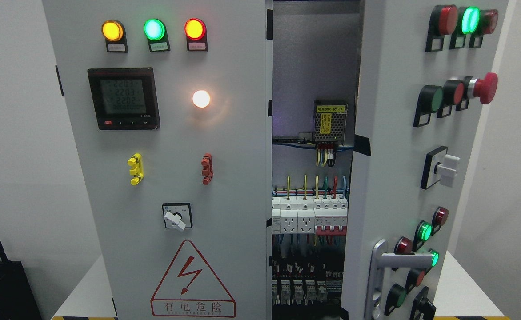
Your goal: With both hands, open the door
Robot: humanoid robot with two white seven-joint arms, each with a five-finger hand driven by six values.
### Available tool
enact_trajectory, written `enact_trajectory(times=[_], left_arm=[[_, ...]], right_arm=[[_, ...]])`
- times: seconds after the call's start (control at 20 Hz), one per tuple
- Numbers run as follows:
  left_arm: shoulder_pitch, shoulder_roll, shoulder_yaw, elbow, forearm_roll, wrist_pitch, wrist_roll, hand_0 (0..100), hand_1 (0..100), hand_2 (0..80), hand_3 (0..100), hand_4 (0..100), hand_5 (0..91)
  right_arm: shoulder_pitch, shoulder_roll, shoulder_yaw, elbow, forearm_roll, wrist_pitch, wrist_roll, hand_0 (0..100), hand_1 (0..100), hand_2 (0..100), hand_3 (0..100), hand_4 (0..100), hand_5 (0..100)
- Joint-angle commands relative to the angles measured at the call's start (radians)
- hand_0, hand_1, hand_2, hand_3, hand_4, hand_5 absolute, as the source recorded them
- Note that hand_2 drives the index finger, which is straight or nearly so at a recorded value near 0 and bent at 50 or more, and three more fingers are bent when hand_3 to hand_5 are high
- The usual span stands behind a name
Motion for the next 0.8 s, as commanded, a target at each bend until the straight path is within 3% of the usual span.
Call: enact_trajectory(times=[0.0, 0.3, 0.6, 0.75], left_arm=[[0.11, 0.343, 0.326, -0.605, 0.27, -0.04, -0.098, 0, 0, 0.0, 0, 3, 0.0], [0.188, 0.357, 0.484, -0.703, 0.373, -0.092, -0.285, 0, 0, 0.0, 0, 3, 0.0], [0.173, 0.497, 0.673, -0.718, 0.608, -0.085, -0.347, 0, 0, 0.0, 0, 3, 0.0], [0.098, 0.601, 0.682, -0.714, 0.671, -0.08, -0.376, 0, 0, 0.0, 0, 3, 0.0]], right_arm=[[0.0, 0.0, 0.0, -0.001, 0.0, 0.0, 0.0, 11, 0, 0, 0, 0, 0], [0.0, 0.0, 0.0, -0.001, 0.0, 0.0, 0.0, 11, 0, 0, 0, 0, 0], [0.0, 0.0, 0.0, 0.001, 0.0, 0.0, 0.0, 11, 0, 0, 0, 0, 0], [0.0, 0.0, 0.0, -0.001, 0.0, 0.0, 0.0, 11, 0, 0, 0, 0, 0]])
